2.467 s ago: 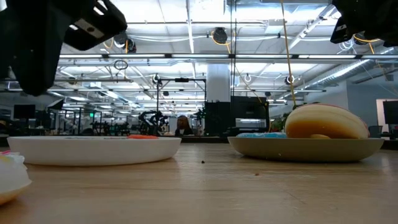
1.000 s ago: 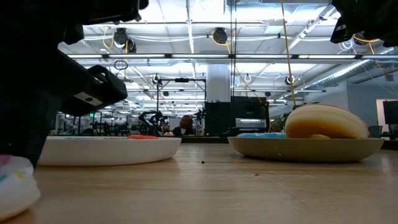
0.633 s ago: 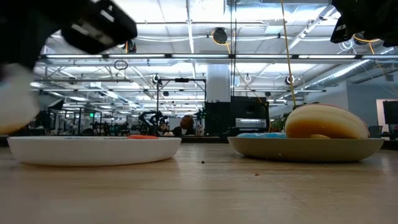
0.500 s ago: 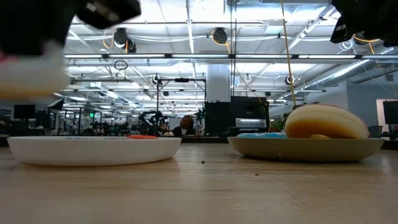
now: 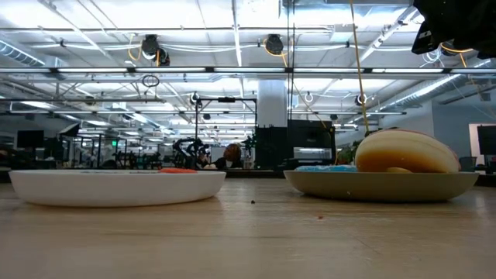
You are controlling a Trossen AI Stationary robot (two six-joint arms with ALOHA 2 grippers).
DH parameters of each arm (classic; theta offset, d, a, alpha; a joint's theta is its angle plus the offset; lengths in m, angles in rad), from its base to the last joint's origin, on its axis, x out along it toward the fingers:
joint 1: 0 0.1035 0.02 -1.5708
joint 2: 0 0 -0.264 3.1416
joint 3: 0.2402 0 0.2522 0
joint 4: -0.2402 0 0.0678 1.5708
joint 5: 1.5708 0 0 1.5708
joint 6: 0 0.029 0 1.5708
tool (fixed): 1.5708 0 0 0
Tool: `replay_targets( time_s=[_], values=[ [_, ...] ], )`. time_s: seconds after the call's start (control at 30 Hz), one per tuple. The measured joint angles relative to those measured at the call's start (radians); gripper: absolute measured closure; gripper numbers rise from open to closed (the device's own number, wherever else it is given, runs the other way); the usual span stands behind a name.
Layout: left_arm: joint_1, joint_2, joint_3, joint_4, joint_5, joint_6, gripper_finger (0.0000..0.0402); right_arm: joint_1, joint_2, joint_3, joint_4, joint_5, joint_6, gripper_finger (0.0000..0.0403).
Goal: Pick & Place donuts
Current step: Put the small white donut into the white plate
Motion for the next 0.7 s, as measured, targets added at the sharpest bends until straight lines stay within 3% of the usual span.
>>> replay_targets(
  time_s=[0.13, 0.3, 0.5, 0.7],
  values=[
    [0.0, -0.146, -0.07, -0.077, -0.09, -0.096, 0.0389, 0.0, 0.0, 0.0, 0.0, -0.001, 0.0, 0.0403],
    [-0.002, -0.355, -0.309, -0.038, -0.128, -0.238, 0.0395, 0.0, 0.0, 0.0, 0.0, -0.001, 0.0, 0.0403],
    [0.013, -0.542, -0.663, 0.265, -0.139, -0.257, 0.0391, 0.0, 0.0, 0.0, 0.004, -0.001, 0.0, 0.0403],
    [0.101, -0.559, -0.843, 0.511, -0.06, -0.193, 0.0386, 0.0, 0.0, 0.0, 0.004, 0.0, -0.001, 0.0403]
  ],
)
